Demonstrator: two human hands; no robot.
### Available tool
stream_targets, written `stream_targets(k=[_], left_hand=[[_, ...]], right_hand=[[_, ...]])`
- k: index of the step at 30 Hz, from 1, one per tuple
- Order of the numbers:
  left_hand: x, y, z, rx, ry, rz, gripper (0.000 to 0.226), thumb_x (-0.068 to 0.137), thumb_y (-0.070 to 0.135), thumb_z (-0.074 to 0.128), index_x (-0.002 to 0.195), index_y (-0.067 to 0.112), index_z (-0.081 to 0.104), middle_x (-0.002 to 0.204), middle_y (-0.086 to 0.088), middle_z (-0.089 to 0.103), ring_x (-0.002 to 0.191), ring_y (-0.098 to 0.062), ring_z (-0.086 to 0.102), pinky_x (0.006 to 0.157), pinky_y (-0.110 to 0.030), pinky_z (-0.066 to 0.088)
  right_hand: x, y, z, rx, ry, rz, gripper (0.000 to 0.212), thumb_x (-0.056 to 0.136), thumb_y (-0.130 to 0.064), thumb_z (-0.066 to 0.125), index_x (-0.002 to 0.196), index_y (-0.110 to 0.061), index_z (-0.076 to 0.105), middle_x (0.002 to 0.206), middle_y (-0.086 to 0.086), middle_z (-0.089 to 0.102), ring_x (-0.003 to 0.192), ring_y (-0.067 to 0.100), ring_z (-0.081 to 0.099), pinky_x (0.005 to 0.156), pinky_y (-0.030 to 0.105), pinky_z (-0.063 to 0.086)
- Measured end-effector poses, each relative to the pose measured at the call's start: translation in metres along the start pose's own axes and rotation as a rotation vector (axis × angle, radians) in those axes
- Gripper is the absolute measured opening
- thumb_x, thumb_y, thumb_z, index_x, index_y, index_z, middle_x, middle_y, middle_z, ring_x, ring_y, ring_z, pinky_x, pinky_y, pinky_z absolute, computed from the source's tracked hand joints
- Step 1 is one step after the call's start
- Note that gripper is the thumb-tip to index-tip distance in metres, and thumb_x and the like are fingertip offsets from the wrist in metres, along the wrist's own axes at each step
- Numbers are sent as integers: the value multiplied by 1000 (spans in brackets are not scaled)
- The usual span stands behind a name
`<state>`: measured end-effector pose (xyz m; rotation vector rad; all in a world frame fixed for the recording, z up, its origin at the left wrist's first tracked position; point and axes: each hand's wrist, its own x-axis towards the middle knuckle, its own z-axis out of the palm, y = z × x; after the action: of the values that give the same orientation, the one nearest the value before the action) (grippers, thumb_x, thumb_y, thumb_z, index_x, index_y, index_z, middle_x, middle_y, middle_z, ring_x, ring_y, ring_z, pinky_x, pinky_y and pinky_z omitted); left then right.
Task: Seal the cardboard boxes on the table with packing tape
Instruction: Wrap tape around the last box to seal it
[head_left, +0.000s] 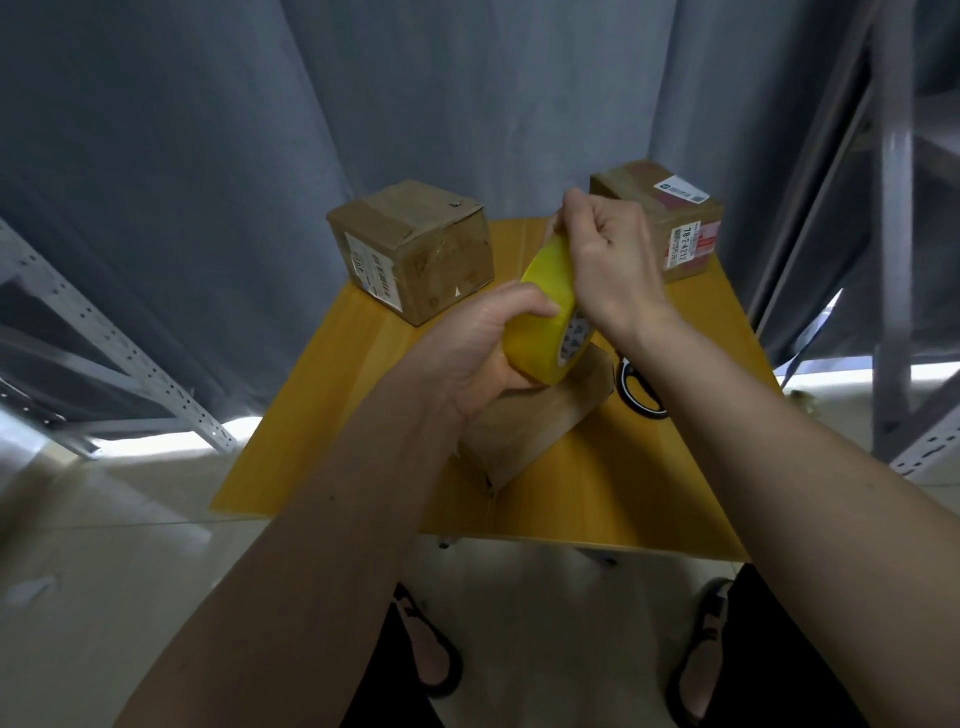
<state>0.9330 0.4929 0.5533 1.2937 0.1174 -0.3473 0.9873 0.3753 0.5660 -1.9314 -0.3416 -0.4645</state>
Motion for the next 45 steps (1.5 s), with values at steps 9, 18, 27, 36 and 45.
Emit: stream_targets(k=[9, 18, 27, 36, 45], left_hand=[[-1, -5, 0, -102, -41, 42, 53, 83, 3, 51, 136, 6, 49, 133, -20, 57, 124, -38, 54, 103, -58, 41], [3, -7, 0, -136, -18, 38, 52, 82, 2, 51, 133, 7, 52, 133, -21, 57, 123, -38, 54, 100, -56, 43], [-1, -14, -3, -174, -78, 89, 66, 70, -10, 46, 136, 0, 46, 138, -29, 48, 126, -43, 49, 102, -64, 38], [-6, -8, -4, -65, -67, 90, 61, 81, 12, 56, 138, -5, 42, 138, -28, 49, 129, -42, 48, 106, -64, 35], [1, -4, -2, -44, -3, 25, 50, 85, 9, 54, 134, 13, 52, 135, -16, 56, 124, -37, 53, 107, -61, 34]], right_hand=[[2, -3, -1, -21, -13, -11, 50, 103, -21, 39, 53, -20, 48, 57, -9, 46, 58, 4, 43, 62, 28, 30], [4, -2, 2, -20, -15, -18, 51, 102, -19, 40, 52, -27, 43, 57, -12, 44, 69, 13, 46, 66, 28, 31], [4, -3, 3, -27, -34, -26, 49, 102, -19, 40, 54, -19, 52, 59, -7, 50, 62, 9, 45, 66, 32, 34], [6, 1, 2, -11, -18, 29, 47, 102, -23, 38, 72, -2, 67, 72, 5, 62, 74, 17, 57, 74, 37, 45], [4, 3, 3, -3, 9, 13, 45, 103, -22, 37, 67, -7, 60, 61, 0, 54, 68, 20, 52, 70, 38, 42]])
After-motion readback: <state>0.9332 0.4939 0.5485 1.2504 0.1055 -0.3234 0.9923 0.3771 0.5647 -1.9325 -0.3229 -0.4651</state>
